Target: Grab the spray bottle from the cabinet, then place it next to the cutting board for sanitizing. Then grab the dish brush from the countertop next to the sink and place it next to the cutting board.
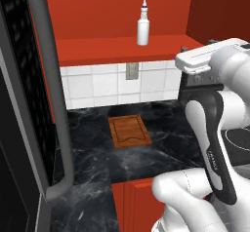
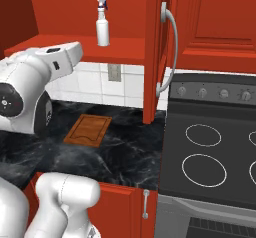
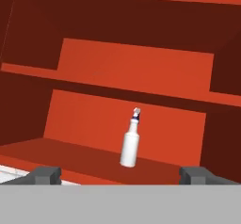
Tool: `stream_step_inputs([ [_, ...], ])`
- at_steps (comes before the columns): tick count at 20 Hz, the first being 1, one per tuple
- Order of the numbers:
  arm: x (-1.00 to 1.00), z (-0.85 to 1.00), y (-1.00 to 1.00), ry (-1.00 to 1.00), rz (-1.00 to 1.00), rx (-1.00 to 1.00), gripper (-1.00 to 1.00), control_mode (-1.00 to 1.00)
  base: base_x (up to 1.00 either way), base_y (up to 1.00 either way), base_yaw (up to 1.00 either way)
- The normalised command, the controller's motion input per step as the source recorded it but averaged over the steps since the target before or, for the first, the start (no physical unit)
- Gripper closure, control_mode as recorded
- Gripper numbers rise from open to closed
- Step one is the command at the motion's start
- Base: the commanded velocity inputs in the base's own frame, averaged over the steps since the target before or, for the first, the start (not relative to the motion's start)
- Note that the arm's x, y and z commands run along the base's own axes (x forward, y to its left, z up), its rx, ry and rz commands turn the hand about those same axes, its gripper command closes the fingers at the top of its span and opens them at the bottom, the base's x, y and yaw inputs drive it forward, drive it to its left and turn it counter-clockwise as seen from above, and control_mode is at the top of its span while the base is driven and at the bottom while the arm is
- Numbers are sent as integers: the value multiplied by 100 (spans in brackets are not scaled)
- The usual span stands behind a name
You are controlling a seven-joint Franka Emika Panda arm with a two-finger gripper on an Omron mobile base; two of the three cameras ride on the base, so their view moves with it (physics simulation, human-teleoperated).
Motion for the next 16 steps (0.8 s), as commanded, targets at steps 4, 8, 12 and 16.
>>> stream_step_inputs([
  [4,48,13,14,10,-3,0,-100,-100,0,0,0],
  [8,46,2,5,13,-4,0,-100,-100,0,0,0],
  [12,35,0,0,7,-6,0,-100,-100,0,0,0],
  [16,32,0,0,9,-8,0,-100,-100,0,0,0],
])
